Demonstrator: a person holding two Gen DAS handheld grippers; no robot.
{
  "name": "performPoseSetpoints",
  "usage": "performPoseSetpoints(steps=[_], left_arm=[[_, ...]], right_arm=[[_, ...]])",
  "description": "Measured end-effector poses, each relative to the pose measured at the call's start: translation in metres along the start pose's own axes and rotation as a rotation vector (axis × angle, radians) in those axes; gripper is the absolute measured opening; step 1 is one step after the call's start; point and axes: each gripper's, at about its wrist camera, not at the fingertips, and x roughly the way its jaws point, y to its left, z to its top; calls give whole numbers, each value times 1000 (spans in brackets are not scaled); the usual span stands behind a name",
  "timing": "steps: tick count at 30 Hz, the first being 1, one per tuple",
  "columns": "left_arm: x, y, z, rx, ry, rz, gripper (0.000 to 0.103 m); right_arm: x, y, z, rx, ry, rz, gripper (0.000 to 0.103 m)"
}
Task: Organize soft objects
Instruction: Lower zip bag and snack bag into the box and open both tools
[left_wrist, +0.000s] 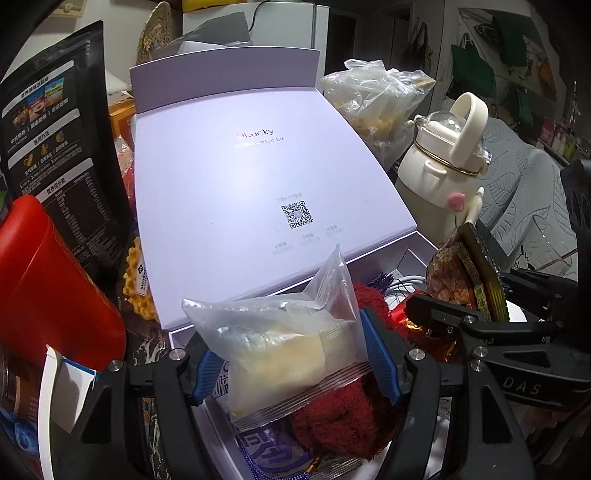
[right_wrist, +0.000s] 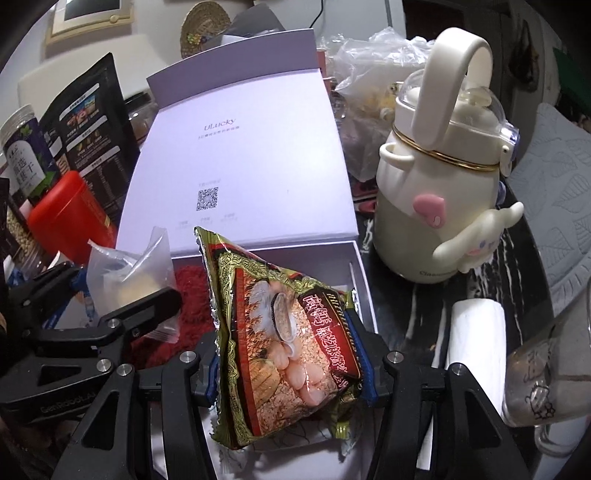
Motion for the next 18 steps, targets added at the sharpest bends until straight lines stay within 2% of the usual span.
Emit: performPoseSetpoints(steps=[12,14,18], left_arm=[[-1,-6,8,36,-6,10,68],[0,-8,10,47,5,-9,68],[2,-11,14,69,33,-17,69]], right_arm=[[-19,2,-3,-38,-19,-49,56],[-24,0,-4,-28,-31,-60,63],[-37,-1,-4,-23,-62,-50,65]])
